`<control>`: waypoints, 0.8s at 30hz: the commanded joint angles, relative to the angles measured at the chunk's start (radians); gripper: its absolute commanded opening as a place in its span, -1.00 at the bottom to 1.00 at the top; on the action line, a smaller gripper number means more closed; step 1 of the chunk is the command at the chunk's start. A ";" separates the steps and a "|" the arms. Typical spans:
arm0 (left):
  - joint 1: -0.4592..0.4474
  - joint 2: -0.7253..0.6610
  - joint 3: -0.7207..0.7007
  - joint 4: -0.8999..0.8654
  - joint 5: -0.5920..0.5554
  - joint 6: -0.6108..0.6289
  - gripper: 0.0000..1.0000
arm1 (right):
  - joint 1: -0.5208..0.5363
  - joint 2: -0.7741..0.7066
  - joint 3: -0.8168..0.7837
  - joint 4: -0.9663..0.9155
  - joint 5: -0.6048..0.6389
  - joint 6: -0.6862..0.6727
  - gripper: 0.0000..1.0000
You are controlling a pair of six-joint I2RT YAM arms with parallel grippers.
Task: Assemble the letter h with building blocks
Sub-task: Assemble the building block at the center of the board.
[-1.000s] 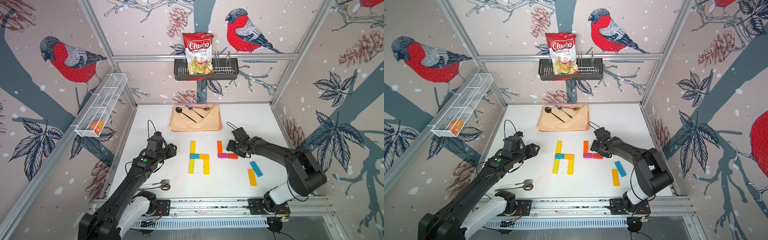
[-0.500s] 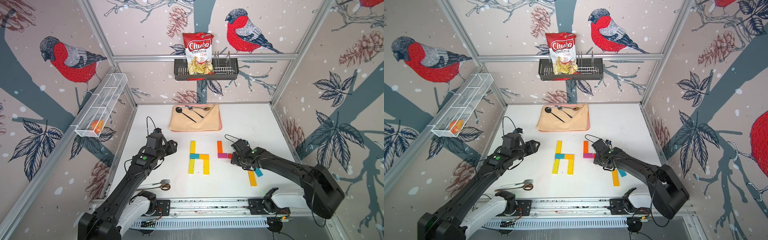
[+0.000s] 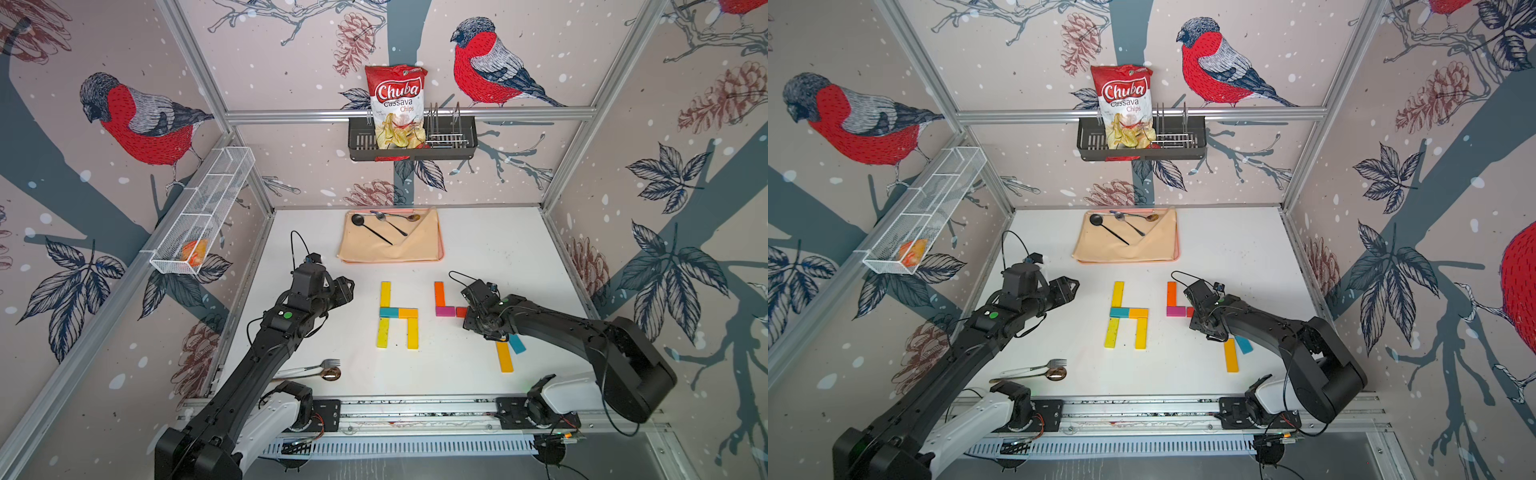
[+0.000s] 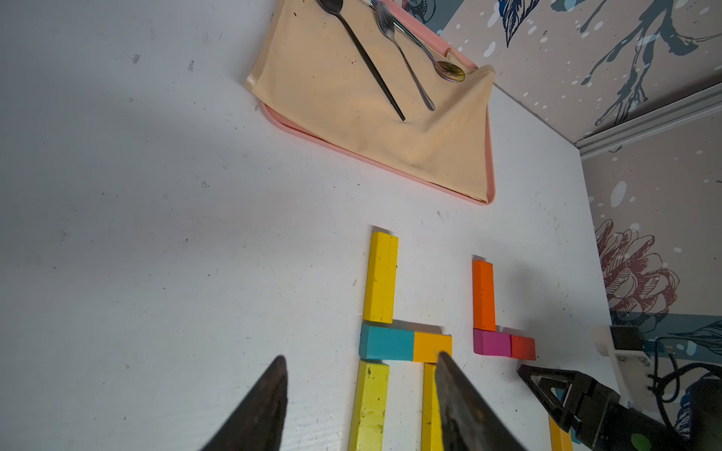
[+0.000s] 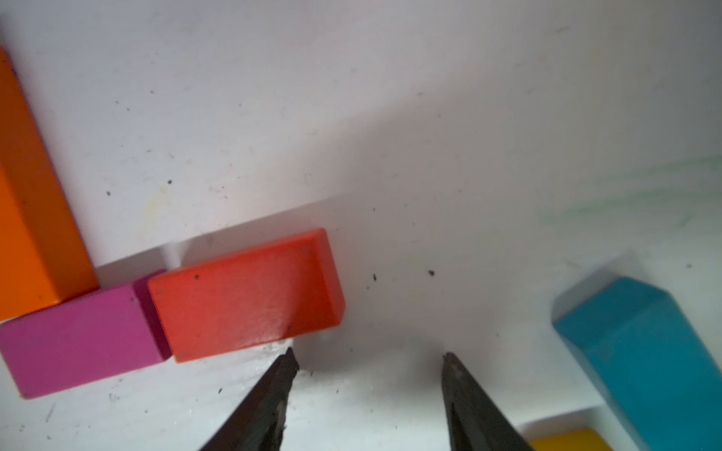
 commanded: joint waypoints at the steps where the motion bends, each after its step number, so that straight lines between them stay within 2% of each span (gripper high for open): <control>1: 0.002 0.000 0.013 0.008 -0.026 0.024 0.18 | -0.008 0.007 -0.001 0.004 -0.006 -0.027 0.22; 17: 0.002 0.025 -0.020 0.037 -0.033 0.058 0.18 | -0.036 0.027 0.005 0.028 -0.013 -0.048 0.21; 24: 0.001 0.049 -0.033 0.034 0.001 0.077 0.17 | 0.014 -0.045 0.054 -0.070 0.029 -0.033 0.24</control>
